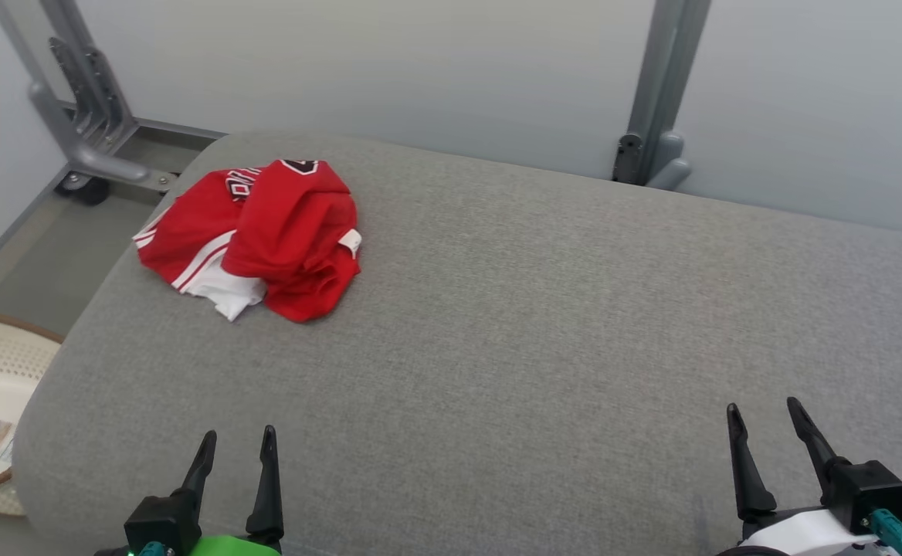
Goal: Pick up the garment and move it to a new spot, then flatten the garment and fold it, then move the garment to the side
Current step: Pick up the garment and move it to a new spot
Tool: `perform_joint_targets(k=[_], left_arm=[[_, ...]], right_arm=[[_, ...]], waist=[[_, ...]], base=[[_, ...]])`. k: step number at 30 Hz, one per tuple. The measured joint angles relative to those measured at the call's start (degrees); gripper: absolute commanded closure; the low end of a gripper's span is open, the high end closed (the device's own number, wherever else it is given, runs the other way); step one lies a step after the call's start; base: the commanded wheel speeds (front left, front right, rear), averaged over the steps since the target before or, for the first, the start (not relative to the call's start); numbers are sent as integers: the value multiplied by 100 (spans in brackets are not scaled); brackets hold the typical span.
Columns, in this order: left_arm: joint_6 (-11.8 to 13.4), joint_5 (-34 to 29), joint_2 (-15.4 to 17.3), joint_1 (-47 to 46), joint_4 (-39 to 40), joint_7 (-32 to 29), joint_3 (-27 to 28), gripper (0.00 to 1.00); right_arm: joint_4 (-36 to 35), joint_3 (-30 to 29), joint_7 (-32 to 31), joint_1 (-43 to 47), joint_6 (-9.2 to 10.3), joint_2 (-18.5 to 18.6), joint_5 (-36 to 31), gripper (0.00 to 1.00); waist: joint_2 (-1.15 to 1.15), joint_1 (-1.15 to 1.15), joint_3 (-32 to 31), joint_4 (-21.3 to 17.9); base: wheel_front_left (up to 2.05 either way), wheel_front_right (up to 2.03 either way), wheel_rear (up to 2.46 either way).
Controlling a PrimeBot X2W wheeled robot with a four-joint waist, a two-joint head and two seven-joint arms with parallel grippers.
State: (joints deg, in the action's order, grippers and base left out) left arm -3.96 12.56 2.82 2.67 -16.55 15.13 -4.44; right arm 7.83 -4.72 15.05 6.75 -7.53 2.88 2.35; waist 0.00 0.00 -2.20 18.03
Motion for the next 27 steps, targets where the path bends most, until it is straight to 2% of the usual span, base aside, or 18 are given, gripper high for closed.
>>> perform_joint_targets(k=[7,12,21,27], left_arm=[[22,0,2,121,125,0,153,0],[40,2,4,172,200,0,236,0],[38,100,4,35,213,0,204,0],[-44,437,7,-945,54,0,160,0]], right_arm=[[47,281,0,-66,-1,-3,8,0],[66,333,0,-119,0,-8,3,0],[43,282,0,-32,-1,10,-5,0],[-168,250,0,-312,-1,319,-51,0]], waist=[[0,0,-45,661],[0,0,-57,926],[0,0,21,843],[0,0,383,732]], base=[[0,0,0],[0,0,0],[0,0,0],[0,0,0]])
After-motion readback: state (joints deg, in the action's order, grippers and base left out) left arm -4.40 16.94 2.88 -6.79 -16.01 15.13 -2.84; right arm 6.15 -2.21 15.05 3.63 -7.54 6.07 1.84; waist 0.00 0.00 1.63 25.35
